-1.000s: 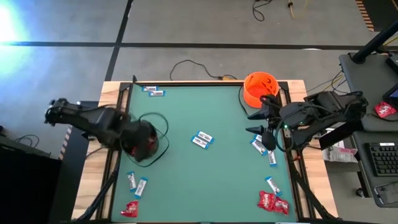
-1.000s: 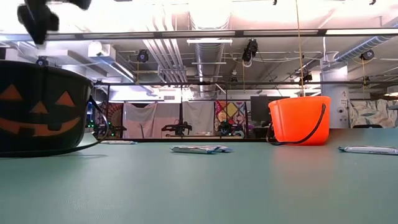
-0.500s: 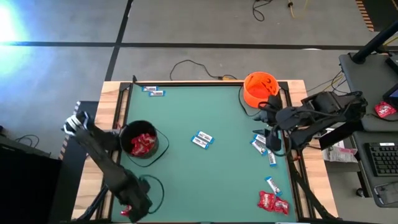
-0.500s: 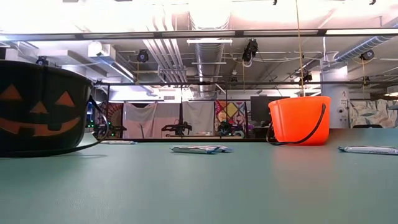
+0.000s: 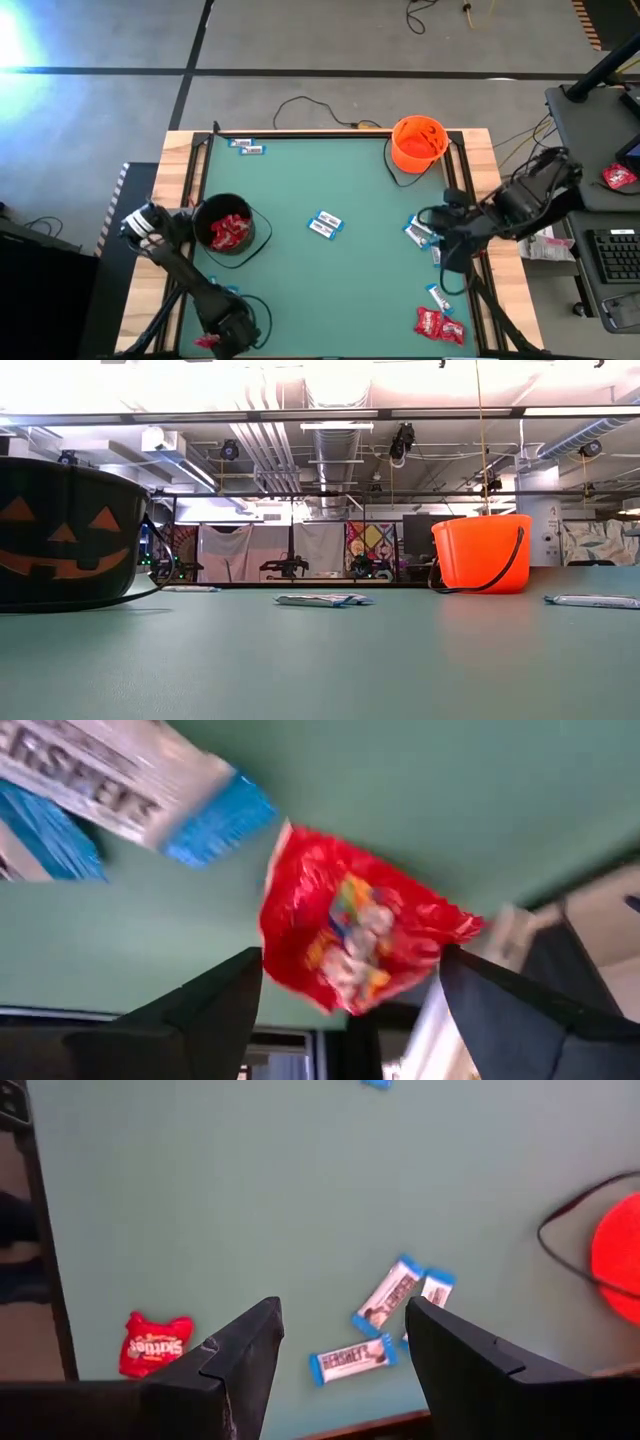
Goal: Sort candy by brand, put in halloween buckets
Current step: Put the red candy into the black bucket
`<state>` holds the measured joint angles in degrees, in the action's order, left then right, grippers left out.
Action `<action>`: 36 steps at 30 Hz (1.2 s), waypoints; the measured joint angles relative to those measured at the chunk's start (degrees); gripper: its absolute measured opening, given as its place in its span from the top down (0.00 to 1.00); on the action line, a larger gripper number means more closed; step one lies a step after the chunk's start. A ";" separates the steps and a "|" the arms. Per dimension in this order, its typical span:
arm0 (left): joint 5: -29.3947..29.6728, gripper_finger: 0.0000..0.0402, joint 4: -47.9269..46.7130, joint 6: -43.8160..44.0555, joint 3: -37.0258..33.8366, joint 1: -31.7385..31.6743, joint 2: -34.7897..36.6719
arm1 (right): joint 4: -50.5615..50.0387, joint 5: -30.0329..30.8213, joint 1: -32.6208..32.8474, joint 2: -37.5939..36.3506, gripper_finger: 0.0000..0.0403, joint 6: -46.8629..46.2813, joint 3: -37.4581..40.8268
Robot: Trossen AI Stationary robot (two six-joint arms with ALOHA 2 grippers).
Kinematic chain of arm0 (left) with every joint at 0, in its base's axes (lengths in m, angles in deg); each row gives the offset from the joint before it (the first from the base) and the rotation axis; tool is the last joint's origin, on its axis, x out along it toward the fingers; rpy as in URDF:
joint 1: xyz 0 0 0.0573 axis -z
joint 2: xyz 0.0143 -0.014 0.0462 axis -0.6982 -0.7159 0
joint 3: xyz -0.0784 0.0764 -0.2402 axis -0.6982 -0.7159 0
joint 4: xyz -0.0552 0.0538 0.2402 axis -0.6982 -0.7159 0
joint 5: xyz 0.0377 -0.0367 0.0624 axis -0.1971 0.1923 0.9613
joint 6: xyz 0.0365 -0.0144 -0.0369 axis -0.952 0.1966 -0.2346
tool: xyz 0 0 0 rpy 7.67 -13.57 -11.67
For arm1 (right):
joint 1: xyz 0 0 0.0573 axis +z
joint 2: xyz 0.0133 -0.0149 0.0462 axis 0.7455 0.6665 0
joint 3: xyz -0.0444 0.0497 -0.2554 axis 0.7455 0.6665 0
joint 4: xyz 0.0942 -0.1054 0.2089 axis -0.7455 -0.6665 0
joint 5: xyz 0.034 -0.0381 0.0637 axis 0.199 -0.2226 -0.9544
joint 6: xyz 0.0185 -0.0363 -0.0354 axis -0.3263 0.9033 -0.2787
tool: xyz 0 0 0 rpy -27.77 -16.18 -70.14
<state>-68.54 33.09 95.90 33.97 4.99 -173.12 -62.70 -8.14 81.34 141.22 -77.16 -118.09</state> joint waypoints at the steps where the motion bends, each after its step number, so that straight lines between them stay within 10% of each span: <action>1: -0.01 0.30 -0.05 -0.04 -0.20 0.02 -0.70 | 0.00 0.04 0.59 -0.07 0.49 -1.14 0.65; 13: -1.63 0.75 -3.88 -0.78 0.79 0.03 -5.28 | -0.10 0.20 -0.51 -0.81 0.49 7.08 1.38; 18: 10.87 0.95 -23.41 -2.71 7.68 -2.04 -2.46 | 0.09 1.98 -4.56 -2.33 0.49 12.26 0.49; 27: 51.24 0.90 -44.63 -14.14 26.21 -7.42 9.37 | 6.09 6.22 -15.66 -2.74 0.49 31.36 -0.14; 36: 62.64 0.97 -45.25 -16.20 12.72 -24.38 25.52 | 22.07 1.25 -29.30 1.05 0.49 32.51 0.48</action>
<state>-5.90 -12.16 79.71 46.69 -19.39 -147.60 -40.63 -6.89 52.04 142.27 -44.66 -117.60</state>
